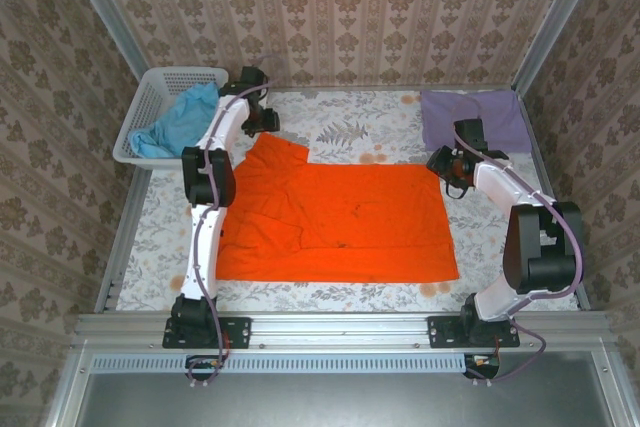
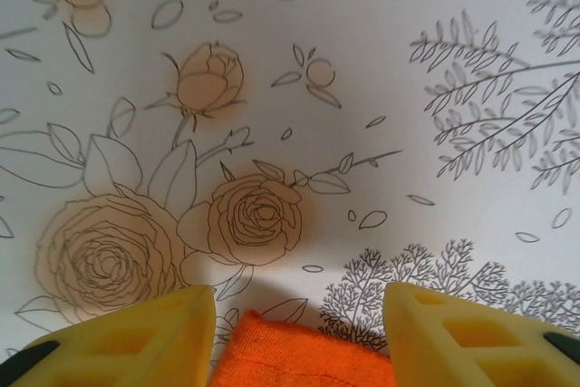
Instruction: Fold and stack the t-shirts
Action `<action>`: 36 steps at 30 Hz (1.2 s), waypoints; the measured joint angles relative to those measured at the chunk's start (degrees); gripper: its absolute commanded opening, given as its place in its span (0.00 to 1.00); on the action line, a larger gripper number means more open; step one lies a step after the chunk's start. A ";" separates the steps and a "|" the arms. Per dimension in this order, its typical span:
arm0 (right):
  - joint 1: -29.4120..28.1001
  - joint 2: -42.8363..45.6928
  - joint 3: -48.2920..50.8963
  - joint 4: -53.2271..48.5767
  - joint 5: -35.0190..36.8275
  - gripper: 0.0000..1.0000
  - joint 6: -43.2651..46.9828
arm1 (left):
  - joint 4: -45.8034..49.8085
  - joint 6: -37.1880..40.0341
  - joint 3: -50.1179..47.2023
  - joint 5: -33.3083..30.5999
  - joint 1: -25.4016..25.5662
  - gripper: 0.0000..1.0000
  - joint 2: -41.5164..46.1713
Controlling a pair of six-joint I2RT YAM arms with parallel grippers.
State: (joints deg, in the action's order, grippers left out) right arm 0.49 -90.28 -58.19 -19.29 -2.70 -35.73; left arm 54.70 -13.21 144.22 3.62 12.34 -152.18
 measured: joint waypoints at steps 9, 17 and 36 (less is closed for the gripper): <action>0.90 0.00 -0.07 0.46 -0.72 0.46 0.00 | 0.15 1.01 -0.28 -1.11 0.00 0.40 -0.35; 2.34 -0.74 -0.35 1.44 -0.72 0.46 0.04 | 0.11 1.29 -0.52 -1.57 -0.11 0.32 -0.35; 3.13 -13.84 -8.90 2.01 -0.70 0.44 2.27 | 0.15 0.83 -0.57 -1.75 -0.98 0.07 -0.35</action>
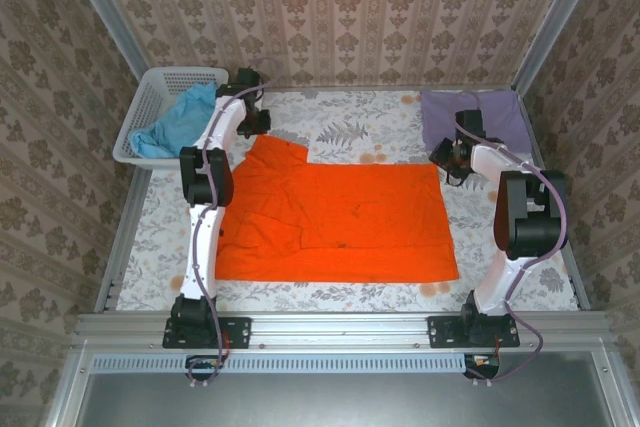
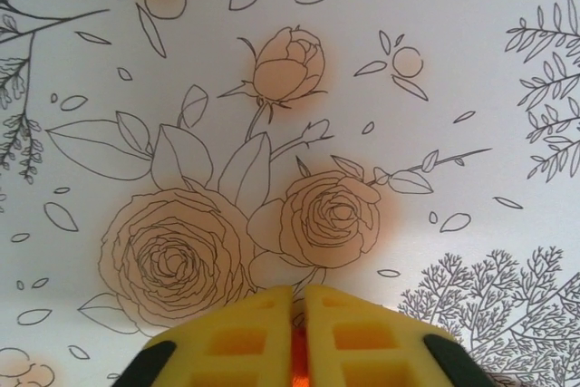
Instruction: Fold and stack the t-shirts
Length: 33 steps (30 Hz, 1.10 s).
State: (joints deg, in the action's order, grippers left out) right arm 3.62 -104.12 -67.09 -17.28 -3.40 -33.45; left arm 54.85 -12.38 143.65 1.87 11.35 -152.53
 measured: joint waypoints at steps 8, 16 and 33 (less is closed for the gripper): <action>1.09 -5.14 -5.05 -0.31 -0.02 0.44 1.49 | 0.00 -0.07 0.00 0.28 -0.20 0.00 0.02; 1.88 -8.92 -8.11 -0.92 -0.98 0.36 2.93 | -2.62 -0.09 -3.76 0.50 -0.09 0.00 1.92; 1.70 -13.27 -12.02 -2.78 -4.87 0.32 2.82 | -8.92 -0.46 -11.93 3.91 2.84 0.00 6.08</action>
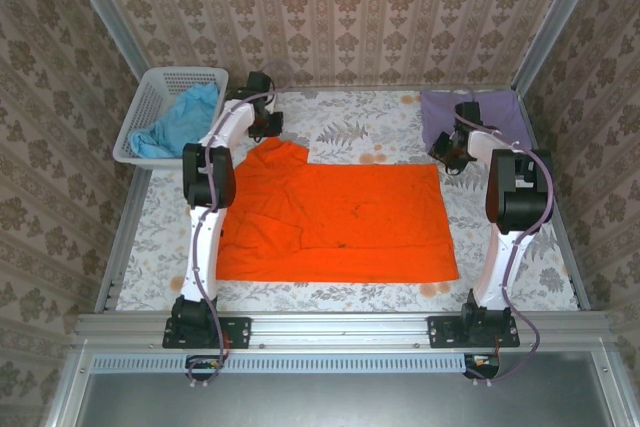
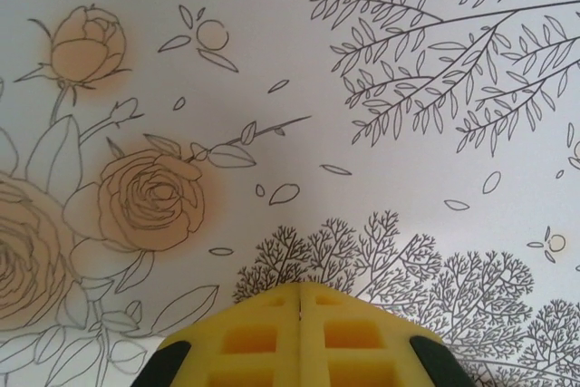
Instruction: Fold and stack the t-shirts
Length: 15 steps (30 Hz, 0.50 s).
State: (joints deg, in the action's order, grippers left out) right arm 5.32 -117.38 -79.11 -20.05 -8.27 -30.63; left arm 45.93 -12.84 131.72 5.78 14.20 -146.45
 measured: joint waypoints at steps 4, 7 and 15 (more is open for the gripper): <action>-0.52 -0.02 0.00 -0.46 0.00 0.29 -0.13 | -0.17 0.02 -1.55 -0.07 -0.02 0.00 1.51; -0.79 -0.02 0.02 -0.50 -0.17 0.26 -0.55 | -0.50 0.02 -2.71 -0.31 -0.02 0.00 2.97; -0.90 -0.02 0.09 -0.50 -0.44 0.19 -0.81 | -2.34 0.04 -4.81 -1.33 -0.02 0.00 6.21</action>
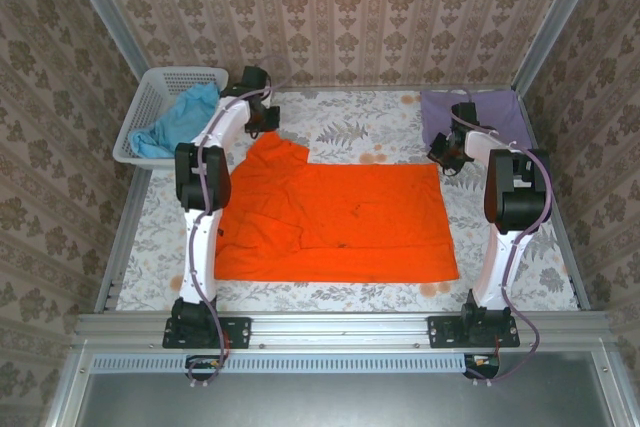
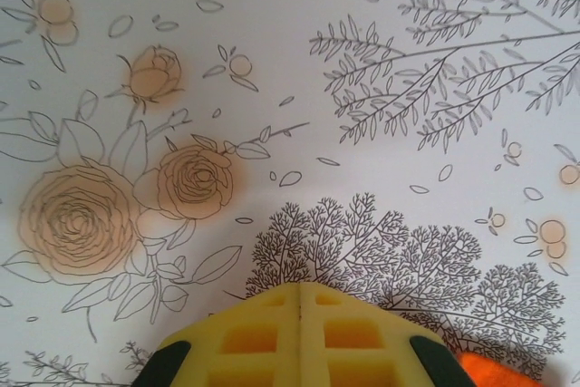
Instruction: Fold and stack the t-shirts
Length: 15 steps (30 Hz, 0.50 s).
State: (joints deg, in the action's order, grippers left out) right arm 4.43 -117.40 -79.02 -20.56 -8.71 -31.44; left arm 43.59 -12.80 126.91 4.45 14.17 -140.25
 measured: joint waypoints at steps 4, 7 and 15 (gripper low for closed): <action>0.00 0.00 0.00 -0.20 0.02 0.19 0.00 | -0.63 0.00 -1.33 -0.26 0.00 0.00 1.33; 0.00 0.00 0.00 -0.81 0.07 0.27 0.04 | -0.87 0.04 -3.13 -0.50 0.00 0.00 2.25; -0.20 0.63 0.98 0.07 0.31 0.32 -0.02 | -1.68 0.66 -6.88 -0.92 0.00 0.00 4.66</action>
State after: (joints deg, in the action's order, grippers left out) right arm 4.23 -116.77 -78.04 -20.49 -8.40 -31.46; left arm 41.91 -12.14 120.03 3.53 14.17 -135.59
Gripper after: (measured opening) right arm 0.335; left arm 0.041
